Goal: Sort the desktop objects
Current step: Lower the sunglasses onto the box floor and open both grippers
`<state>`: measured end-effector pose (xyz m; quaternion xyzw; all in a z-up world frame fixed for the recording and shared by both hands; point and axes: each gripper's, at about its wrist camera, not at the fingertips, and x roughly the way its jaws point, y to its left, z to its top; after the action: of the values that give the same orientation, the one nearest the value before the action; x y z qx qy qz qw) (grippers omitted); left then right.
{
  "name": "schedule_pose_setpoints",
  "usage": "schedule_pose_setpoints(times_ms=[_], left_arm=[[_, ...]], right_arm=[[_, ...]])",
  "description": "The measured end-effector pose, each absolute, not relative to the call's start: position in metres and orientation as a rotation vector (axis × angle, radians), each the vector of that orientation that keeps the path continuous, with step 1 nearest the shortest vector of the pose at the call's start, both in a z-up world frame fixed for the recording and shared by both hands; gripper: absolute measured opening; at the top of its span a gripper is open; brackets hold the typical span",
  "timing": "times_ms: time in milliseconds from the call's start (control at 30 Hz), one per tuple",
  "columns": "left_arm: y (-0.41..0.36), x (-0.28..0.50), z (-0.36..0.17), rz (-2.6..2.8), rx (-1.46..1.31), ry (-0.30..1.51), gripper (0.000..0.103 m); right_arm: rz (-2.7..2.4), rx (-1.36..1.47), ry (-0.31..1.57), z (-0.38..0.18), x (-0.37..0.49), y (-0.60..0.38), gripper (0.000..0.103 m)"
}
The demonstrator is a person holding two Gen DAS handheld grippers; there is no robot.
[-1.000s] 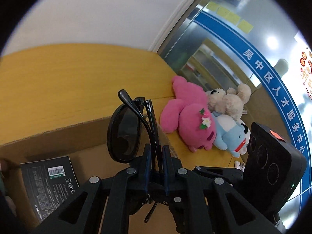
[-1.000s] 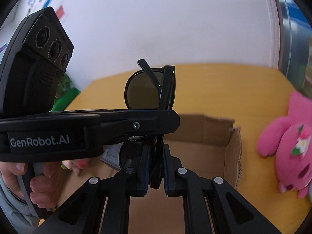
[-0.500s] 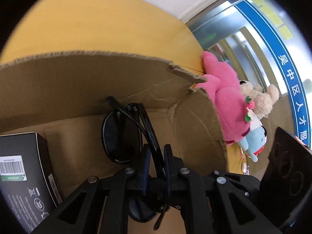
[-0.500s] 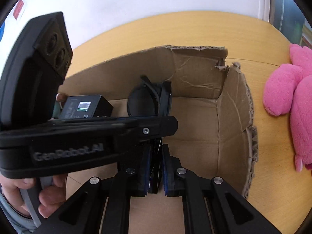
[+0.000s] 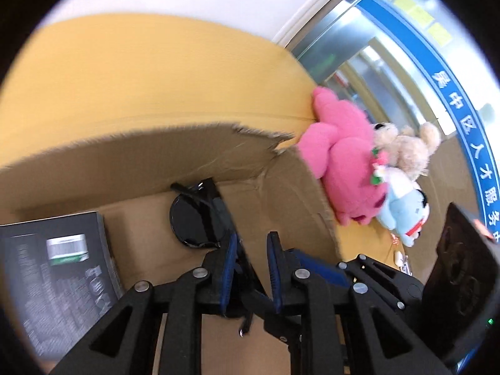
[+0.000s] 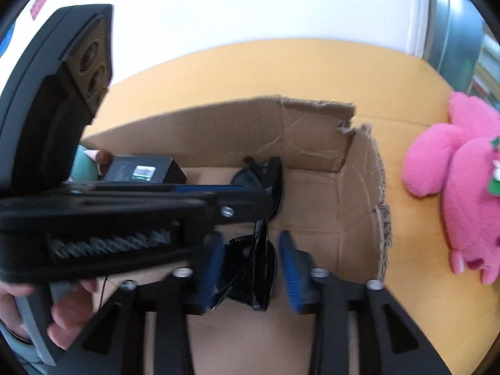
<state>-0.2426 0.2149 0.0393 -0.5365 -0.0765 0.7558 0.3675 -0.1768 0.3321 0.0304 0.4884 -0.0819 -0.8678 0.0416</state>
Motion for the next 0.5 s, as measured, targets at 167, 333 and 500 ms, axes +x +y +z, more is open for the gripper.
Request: schedule_pose_setpoints(times_ms=[167,333,500], left_arm=[[0.179,-0.196,0.100,2.122,-1.192,-0.106,0.026],[0.123,-0.106,0.170,2.453,-0.868,0.004,0.068],[0.075,-0.010,0.210,2.654,-0.584,0.120,0.081]], right_arm=[[-2.762,1.360,-0.270,0.064,-0.127,0.327,0.066],[-2.879,1.139,-0.229,0.098,-0.059,0.336,0.094],[-2.926,0.970,-0.112,0.144,0.010,0.301,0.102]])
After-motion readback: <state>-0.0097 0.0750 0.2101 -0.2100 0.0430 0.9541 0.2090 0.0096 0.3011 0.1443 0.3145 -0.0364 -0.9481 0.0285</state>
